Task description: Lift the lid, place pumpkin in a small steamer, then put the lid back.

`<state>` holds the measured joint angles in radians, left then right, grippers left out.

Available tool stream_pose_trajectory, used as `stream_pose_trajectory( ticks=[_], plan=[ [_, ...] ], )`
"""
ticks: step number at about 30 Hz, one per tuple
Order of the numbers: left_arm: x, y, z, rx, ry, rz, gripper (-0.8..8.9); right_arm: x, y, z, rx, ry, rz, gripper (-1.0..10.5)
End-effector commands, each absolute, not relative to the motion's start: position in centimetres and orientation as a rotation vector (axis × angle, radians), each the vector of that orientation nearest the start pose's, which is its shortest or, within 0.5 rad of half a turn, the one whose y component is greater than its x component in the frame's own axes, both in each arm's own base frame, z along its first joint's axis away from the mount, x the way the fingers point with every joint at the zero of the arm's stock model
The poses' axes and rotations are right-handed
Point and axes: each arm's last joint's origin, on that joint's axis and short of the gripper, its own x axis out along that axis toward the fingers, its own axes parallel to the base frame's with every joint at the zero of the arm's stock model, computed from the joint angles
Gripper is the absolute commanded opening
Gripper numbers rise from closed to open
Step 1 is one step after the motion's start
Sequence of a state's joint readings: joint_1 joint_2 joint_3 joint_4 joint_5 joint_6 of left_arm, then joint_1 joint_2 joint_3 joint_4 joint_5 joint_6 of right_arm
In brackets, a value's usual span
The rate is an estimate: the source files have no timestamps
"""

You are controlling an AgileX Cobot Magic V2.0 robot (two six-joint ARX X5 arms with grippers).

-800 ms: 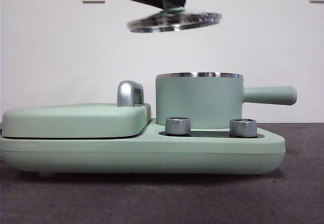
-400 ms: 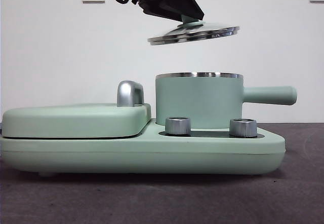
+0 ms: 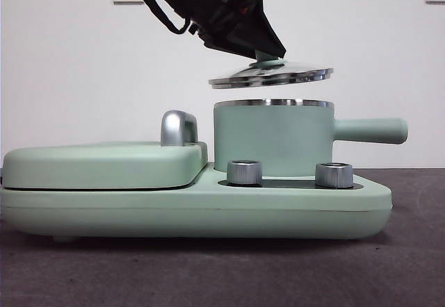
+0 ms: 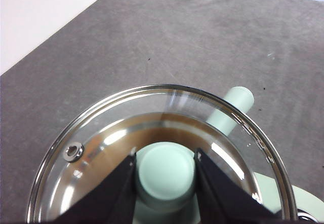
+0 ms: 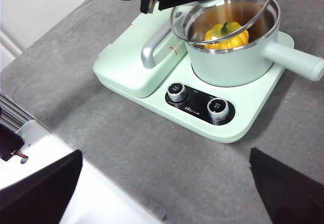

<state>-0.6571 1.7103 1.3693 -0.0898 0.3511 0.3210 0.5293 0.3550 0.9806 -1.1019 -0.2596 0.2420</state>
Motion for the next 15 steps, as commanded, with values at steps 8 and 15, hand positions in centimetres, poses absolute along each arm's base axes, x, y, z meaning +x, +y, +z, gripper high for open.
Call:
stream_pose_trajectory(
  ticks=[8,15],
  plan=[
    [31.0,-25.7,30.3,0.340,0.207,-1.067,0.13,1.4,1.7,34.6,0.184,0.567,0.714,5.2],
    [31.5,-26.1,29.0,0.345,0.241,-1.070,0.12,1.4,1.7,34.6,0.194,0.571,0.711,5.2]
  ],
)
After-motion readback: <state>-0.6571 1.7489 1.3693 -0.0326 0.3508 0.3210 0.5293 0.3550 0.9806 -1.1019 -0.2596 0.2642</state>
